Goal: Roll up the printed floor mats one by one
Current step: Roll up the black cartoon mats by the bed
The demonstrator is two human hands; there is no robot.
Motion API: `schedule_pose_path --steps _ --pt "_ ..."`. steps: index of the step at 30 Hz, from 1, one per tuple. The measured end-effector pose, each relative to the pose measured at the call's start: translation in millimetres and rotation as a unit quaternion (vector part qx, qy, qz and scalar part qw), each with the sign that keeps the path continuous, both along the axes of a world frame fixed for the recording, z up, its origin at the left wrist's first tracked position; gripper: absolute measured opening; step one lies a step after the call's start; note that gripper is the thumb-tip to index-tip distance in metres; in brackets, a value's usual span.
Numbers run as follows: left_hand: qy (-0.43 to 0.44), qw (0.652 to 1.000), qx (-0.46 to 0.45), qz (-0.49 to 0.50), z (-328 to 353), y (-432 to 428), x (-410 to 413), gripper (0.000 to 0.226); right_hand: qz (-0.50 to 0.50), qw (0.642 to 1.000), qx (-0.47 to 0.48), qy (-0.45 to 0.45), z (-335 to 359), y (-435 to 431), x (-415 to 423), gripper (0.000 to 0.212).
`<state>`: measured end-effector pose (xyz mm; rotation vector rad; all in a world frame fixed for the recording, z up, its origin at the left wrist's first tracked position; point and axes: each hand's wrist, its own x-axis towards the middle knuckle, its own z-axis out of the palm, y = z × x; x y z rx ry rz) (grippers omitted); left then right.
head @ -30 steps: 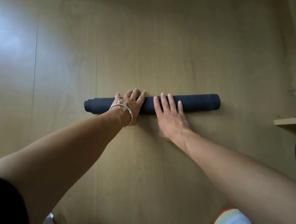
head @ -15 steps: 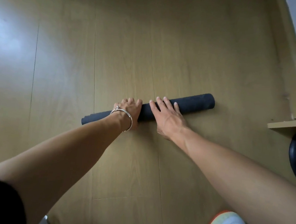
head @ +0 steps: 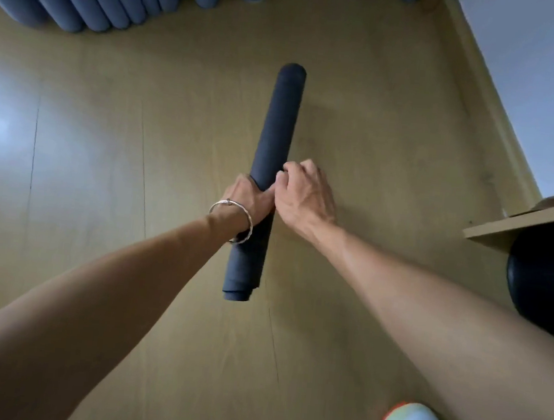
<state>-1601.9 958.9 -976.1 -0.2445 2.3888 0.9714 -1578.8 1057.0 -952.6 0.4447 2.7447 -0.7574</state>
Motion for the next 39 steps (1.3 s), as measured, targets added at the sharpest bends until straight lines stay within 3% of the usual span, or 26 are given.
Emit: schedule_pose_path --steps 2,4,6,10,15,19,20,22,24,27,29,39 --pt "-0.039 0.994 0.083 0.059 10.4 14.1 -12.4 0.057 -0.081 0.986 -0.136 -0.055 16.4 5.0 -9.7 0.049" --pt "-0.068 0.984 0.146 0.071 17.3 25.3 -20.6 0.042 -0.122 0.97 -0.202 -0.064 27.6 16.6 -16.6 0.055" --pt "-0.092 0.972 0.197 0.089 24.5 33.6 -26.3 0.029 -0.116 0.971 -0.203 -0.051 29.7 32.5 -20.5 0.048" --pt "-0.119 0.943 0.278 0.142 39.4 50.1 -41.3 0.034 -0.097 0.971 -0.212 -0.046 22.0 64.2 -25.5 0.051" --pt "-0.098 0.95 0.256 0.149 45.6 75.8 -54.8 0.023 -0.066 0.986 -0.148 -0.042 16.8 87.0 -41.4 0.055" --pt "-0.079 0.949 0.251 0.175 43.5 99.3 -65.4 0.01 -0.055 0.984 -0.164 -0.039 14.0 96.4 -55.4 0.074" --pt "-0.076 0.949 0.252 0.173 41.3 105.8 -68.6 0.009 -0.06 0.985 -0.158 -0.027 11.4 101.1 -58.6 0.069" --pt "-0.065 0.958 0.243 0.136 36.2 117.5 -72.9 0.008 -0.072 0.99 -0.121 -0.002 1.6 112.8 -64.3 0.047" --pt "-0.044 0.975 0.211 0.046 32.0 130.2 -73.4 0.012 -0.073 0.994 -0.076 0.006 -9.3 130.0 -68.0 0.039" --pt "-0.027 0.974 0.147 -0.171 29.3 155.5 -66.6 0.027 -0.052 0.999 0.005 0.015 -21.7 166.8 -69.3 0.055" --pt "-0.013 0.961 0.105 -0.256 33.5 176.6 -60.1 0.034 -0.062 0.996 0.061 -0.006 -27.1 197.3 -69.1 0.068" --pt "0.001 0.947 0.072 -0.312 25.2 248.0 -40.6 0.05 -0.1 0.97 0.221 -0.031 -51.1 304.0 -71.6 0.077"
